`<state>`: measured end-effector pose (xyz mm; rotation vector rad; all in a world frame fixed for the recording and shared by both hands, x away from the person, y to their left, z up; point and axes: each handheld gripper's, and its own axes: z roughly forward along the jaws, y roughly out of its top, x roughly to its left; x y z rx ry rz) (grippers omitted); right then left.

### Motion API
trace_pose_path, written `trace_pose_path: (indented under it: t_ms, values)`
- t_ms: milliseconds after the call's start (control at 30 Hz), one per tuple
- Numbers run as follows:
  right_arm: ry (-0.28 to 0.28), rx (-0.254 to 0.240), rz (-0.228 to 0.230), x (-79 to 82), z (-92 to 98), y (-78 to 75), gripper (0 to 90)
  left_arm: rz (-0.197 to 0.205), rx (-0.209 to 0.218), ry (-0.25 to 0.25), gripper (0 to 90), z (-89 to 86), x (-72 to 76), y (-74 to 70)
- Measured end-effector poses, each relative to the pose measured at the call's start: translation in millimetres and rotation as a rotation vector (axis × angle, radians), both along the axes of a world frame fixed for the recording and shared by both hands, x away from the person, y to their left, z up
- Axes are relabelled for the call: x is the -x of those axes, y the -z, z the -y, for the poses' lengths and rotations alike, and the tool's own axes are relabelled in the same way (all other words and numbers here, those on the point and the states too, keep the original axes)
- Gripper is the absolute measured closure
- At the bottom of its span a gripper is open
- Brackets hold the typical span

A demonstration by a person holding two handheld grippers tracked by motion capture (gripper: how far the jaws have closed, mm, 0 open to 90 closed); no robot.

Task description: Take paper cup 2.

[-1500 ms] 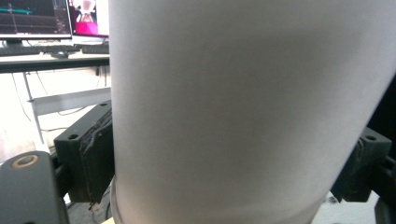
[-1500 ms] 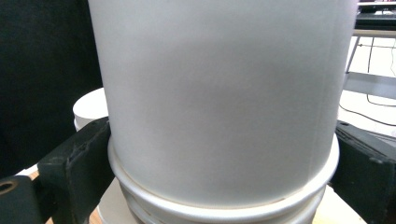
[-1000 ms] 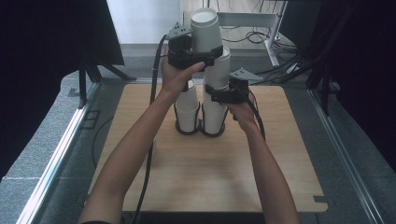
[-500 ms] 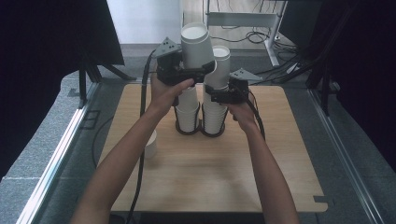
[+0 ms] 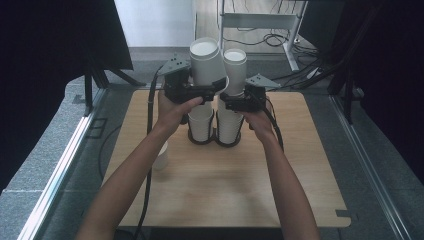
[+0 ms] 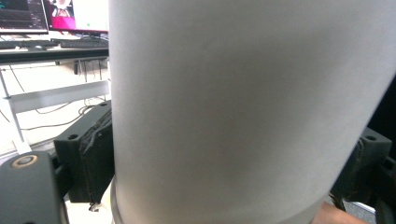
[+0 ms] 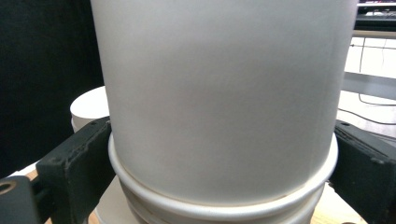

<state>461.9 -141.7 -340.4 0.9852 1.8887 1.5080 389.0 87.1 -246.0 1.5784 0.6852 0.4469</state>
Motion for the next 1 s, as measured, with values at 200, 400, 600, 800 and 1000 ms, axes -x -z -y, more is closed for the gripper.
trace_pose_path:
  t_ms: [200,400,600,800,1000]
  values:
    - [0.003,0.010,0.008,1.3,0.5,-0.5,3.0,-0.002,-0.004,0.000,12.2,0.3,7.3,10.1]
    - [0.003,0.006,0.010,4.7,3.8,0.7,3.7,0.002,-0.022,0.011,12.2,5.8,13.8,19.9]
    - [0.002,0.004,0.016,9.6,11.0,4.1,7.2,0.008,-0.039,0.019,12.1,10.6,20.5,26.9]
    - [0.011,0.004,0.028,17.0,18.7,4.2,9.1,0.005,-0.041,0.022,12.0,12.0,27.0,31.9]
    - [0.036,0.002,0.047,25.4,28.2,6.2,12.4,-0.005,-0.025,0.035,12.0,8.6,32.2,38.7]
